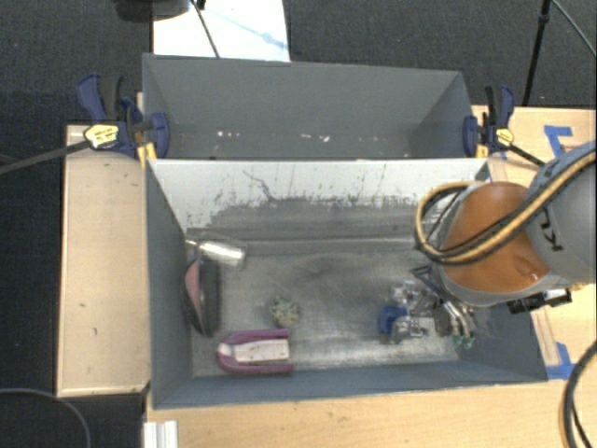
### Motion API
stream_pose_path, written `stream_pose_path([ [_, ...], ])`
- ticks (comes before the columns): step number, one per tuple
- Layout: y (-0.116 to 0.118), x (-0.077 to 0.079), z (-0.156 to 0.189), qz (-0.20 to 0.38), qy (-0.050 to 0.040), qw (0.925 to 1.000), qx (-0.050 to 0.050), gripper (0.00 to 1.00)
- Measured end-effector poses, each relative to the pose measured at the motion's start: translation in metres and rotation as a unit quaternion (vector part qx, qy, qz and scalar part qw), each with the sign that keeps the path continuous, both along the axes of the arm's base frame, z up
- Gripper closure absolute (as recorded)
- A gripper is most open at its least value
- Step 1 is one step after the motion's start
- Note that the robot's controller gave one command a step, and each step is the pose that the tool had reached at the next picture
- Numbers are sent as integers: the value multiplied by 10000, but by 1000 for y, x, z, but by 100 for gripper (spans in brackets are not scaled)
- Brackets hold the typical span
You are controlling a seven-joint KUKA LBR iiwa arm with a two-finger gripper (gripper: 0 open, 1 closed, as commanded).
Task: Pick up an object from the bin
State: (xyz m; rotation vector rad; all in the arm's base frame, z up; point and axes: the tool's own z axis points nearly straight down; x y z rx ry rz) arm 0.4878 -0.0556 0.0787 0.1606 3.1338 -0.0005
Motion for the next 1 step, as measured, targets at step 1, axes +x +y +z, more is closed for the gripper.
stream_pose_path([
  [1,-22,8,169,563,-37,9984,-12,100],
])
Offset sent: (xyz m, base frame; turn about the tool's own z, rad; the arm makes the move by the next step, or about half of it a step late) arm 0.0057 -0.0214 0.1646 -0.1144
